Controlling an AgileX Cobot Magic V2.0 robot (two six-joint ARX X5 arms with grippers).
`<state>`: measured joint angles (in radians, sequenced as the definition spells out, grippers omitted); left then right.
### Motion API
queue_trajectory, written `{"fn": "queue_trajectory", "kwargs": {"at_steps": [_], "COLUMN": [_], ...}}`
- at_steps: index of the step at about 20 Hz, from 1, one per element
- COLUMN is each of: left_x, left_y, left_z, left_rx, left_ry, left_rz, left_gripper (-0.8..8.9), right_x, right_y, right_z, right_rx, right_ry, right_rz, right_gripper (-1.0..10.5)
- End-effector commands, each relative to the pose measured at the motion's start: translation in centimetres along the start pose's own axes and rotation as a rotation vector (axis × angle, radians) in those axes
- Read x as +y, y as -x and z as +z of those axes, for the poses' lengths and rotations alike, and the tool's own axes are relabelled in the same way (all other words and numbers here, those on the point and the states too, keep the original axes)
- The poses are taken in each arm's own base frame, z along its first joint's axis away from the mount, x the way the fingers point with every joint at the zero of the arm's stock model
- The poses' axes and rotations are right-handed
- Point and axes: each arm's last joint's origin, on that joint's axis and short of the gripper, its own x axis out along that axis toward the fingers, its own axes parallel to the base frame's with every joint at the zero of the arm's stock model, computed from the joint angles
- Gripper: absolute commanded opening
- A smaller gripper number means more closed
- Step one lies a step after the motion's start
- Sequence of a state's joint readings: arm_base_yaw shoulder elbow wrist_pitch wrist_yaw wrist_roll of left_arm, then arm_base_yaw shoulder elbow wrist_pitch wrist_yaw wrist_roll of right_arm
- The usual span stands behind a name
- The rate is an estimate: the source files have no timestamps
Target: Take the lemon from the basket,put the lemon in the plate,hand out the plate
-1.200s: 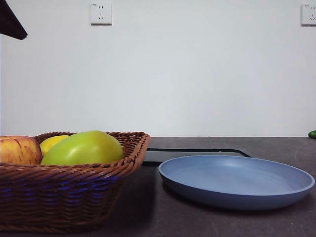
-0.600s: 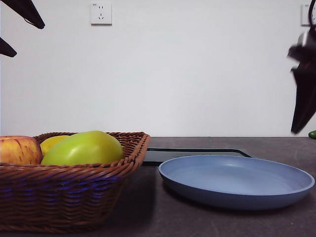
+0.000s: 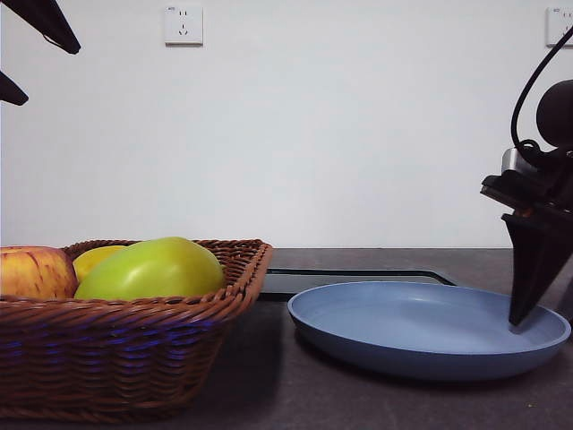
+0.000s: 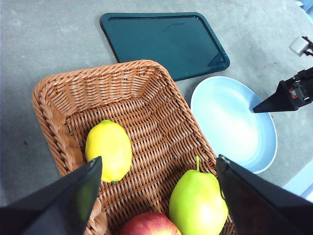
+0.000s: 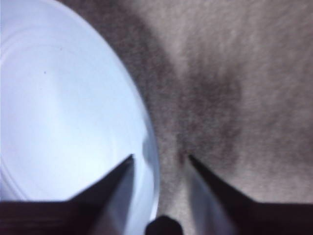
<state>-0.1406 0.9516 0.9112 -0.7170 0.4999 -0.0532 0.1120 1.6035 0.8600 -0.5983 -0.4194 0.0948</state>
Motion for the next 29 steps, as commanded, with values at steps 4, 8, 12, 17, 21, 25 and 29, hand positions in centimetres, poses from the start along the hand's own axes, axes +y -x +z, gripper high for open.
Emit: {"fn": "queue_trajectory", "kwargs": {"at_steps": [4,8,12,17,21,25,29], "left_x": [-0.2,-0.2,-0.2,-0.5,-1.4,-1.6,-1.1], "left_y": [0.1,0.1,-0.8,-4.5,-8.1,-11.9,-15.5], "left_z": [0.5,0.5,0.5,0.6,1.7,1.7,0.9], "left_rx": [-0.012,-0.01,0.022,0.153,0.222,0.333,0.406], "left_ry": [-0.007,0.01,0.022,-0.021,-0.083,-0.178,-0.209], "left_rz": [-0.003,-0.003,-0.007,0.09,0.145,0.247,0.335], "left_gripper": [4.03,4.03,4.03,4.03,4.03,4.03,4.03], "right_x": [0.1,1.1,2.5,3.9,4.5,4.8,4.8], "right_y": [0.0,2.4,5.7,9.2,10.8,11.5,11.7], "right_z": [0.3,-0.2,-1.3,-2.9,-3.8,-4.4,-4.6], "right_rx": [-0.001,-0.06,-0.157,-0.275,-0.344,-0.358,-0.358], "right_ry": [-0.014,-0.009,0.026,0.075,0.092,0.099,0.1], "right_rz": [0.002,0.009,0.021,0.035,0.046,0.048,0.048], "right_gripper": [0.0,0.0,0.0,0.0,0.0,0.0,0.0]}}
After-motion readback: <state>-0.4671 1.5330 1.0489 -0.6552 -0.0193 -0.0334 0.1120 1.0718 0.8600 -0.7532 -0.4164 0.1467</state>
